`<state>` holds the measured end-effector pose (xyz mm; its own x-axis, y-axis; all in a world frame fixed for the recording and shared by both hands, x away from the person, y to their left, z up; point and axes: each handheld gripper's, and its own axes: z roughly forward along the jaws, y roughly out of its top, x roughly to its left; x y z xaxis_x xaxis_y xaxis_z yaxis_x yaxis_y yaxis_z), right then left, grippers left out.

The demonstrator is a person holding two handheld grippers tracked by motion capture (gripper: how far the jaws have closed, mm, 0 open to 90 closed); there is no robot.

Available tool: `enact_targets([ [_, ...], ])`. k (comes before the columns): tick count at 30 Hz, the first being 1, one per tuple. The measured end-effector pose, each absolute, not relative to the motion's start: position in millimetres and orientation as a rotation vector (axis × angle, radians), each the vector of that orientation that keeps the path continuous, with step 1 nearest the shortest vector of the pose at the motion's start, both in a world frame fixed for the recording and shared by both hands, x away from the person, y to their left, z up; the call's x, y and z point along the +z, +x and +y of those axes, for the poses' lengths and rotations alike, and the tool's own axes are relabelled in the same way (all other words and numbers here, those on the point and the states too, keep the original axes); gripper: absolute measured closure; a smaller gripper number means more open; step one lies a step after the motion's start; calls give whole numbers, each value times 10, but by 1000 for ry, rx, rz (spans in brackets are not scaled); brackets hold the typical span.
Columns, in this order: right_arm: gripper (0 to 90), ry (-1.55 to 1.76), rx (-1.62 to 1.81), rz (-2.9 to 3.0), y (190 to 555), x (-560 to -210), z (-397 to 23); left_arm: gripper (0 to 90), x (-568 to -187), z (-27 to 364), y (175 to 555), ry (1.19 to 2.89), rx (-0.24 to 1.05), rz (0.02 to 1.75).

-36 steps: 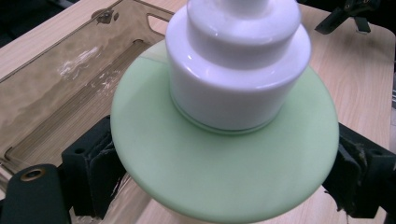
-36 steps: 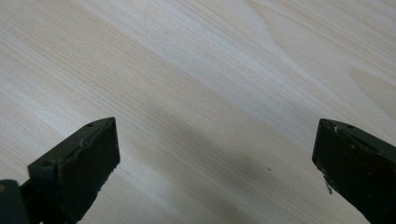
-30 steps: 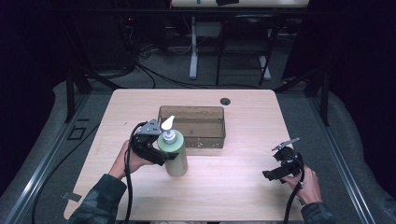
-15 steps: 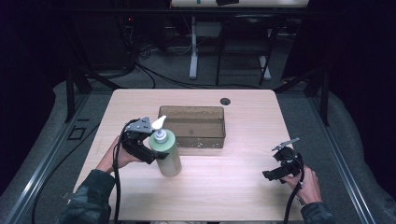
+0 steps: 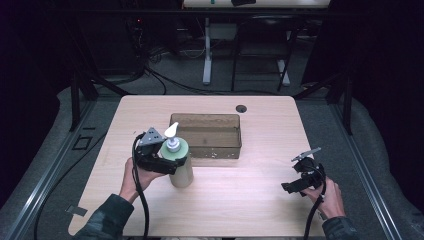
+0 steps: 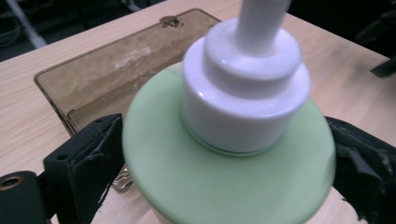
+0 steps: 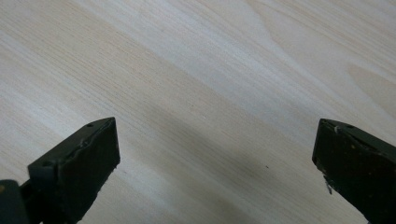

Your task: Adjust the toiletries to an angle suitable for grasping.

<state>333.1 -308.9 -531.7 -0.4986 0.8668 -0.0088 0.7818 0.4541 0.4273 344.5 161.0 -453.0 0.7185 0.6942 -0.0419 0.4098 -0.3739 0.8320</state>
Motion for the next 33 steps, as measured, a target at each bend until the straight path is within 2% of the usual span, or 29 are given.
enact_targets([
  [2, 3, 1435, 559, 2477, 3329, -5312, -3088, 102, -4536, 1547, 3409, 2017, 444, 878],
  [6, 3, 1436, 560, 2476, 3330, -5311, -3086, 113, -4533, 1536, 3402, 2023, 451, 887],
  [24, 3, 1446, 549, 2478, 3331, -5331, -3100, 120, -4445, 1898, 3815, 2199, 285, 613],
  [33, 3, 1445, 548, 2479, 3332, -5334, -3103, 119, -4429, 2037, 3927, 2228, 246, 554],
])
